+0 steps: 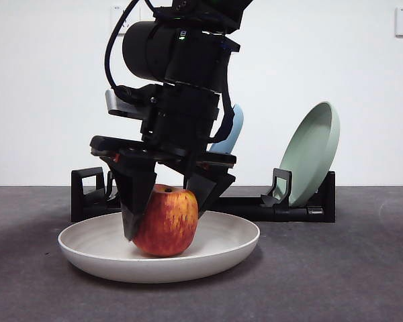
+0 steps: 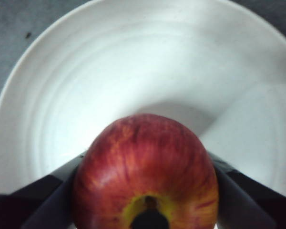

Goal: Take the yellow plate from the plate rack,put the plate on the table,take the apple from the table,put the apple in the plate

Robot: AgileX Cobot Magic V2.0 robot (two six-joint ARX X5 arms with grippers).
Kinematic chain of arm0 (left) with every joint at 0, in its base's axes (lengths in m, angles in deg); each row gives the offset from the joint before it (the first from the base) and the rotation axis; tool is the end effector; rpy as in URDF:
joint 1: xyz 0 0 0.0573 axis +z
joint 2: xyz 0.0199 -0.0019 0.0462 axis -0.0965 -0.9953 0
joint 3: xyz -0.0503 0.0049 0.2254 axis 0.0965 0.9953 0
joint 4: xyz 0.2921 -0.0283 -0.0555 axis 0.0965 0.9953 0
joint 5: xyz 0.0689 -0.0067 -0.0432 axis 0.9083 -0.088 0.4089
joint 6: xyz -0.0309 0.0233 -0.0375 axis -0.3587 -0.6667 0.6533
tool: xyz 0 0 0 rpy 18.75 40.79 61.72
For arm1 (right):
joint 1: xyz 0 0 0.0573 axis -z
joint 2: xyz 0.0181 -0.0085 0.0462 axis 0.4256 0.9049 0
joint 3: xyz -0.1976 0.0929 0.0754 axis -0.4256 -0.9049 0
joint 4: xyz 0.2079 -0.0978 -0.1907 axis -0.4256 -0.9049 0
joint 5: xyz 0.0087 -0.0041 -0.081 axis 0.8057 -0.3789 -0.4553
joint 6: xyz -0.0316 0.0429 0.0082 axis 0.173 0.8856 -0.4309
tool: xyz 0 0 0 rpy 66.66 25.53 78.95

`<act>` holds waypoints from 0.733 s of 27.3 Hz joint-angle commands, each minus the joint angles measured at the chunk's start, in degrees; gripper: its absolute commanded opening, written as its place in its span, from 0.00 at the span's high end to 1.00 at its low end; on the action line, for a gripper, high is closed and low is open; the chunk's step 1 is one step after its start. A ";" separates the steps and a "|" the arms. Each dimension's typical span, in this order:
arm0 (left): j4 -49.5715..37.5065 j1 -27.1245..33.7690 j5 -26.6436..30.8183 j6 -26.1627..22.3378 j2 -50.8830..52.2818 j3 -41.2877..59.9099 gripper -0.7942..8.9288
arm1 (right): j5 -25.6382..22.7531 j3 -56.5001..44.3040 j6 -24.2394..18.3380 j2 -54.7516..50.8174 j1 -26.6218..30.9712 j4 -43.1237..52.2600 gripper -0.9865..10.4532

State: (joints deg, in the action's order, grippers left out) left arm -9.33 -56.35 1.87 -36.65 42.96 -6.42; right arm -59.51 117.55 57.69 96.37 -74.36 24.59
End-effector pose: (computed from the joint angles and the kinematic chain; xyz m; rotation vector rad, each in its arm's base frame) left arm 0.0890 -0.1222 0.4098 0.0682 0.0781 -0.2729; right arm 0.2827 0.3283 0.1257 -0.4588 1.1952 0.7209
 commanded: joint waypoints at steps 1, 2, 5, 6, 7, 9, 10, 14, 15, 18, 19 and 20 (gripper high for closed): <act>0.52 0.11 0.11 -0.39 0.13 0.26 0.56 | -0.24 0.13 -0.07 0.74 -0.09 0.22 0.58; 0.66 0.11 0.11 -0.39 0.13 0.26 0.56 | -0.24 0.13 -0.04 0.74 -0.09 0.22 0.55; 0.94 0.11 0.11 -0.39 0.13 0.26 0.56 | -0.42 0.13 -0.07 0.74 -0.09 0.22 0.52; 1.05 0.11 0.11 -0.35 0.13 0.26 0.56 | -0.39 0.13 -0.07 0.74 -0.09 0.22 0.52; 1.22 0.11 0.11 -0.15 0.13 0.26 0.56 | -0.39 0.13 -0.07 0.74 -0.09 0.22 0.52; 1.60 0.11 0.09 0.09 0.11 0.26 0.56 | -0.39 0.13 -0.07 0.74 -0.09 0.22 0.52; 1.75 0.11 0.11 0.26 0.11 0.26 0.56 | -0.39 0.13 -0.07 0.74 -0.09 0.22 0.52; 2.62 0.11 0.07 1.57 0.11 0.26 0.56 | -0.39 0.15 -0.07 0.72 -0.02 0.22 0.52; 2.82 0.11 0.07 1.57 0.11 0.26 0.56 | -0.39 0.15 -0.07 0.63 -0.02 0.20 0.52; 3.13 0.11 0.02 1.99 -0.11 0.26 0.56 | -0.39 0.26 -0.07 -0.50 0.39 -0.04 0.52; 3.15 0.11 -0.02 2.25 -0.31 0.26 0.56 | -0.42 0.28 -0.07 -0.98 0.44 -0.07 0.52; 3.17 0.11 -0.15 2.60 -0.55 0.26 0.56 | -0.42 0.28 -0.09 -1.77 0.48 -0.15 0.52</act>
State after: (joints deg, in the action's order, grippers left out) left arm -6.09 -56.35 1.82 -34.95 42.68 -6.42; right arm -59.73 117.57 57.67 95.78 -73.96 24.40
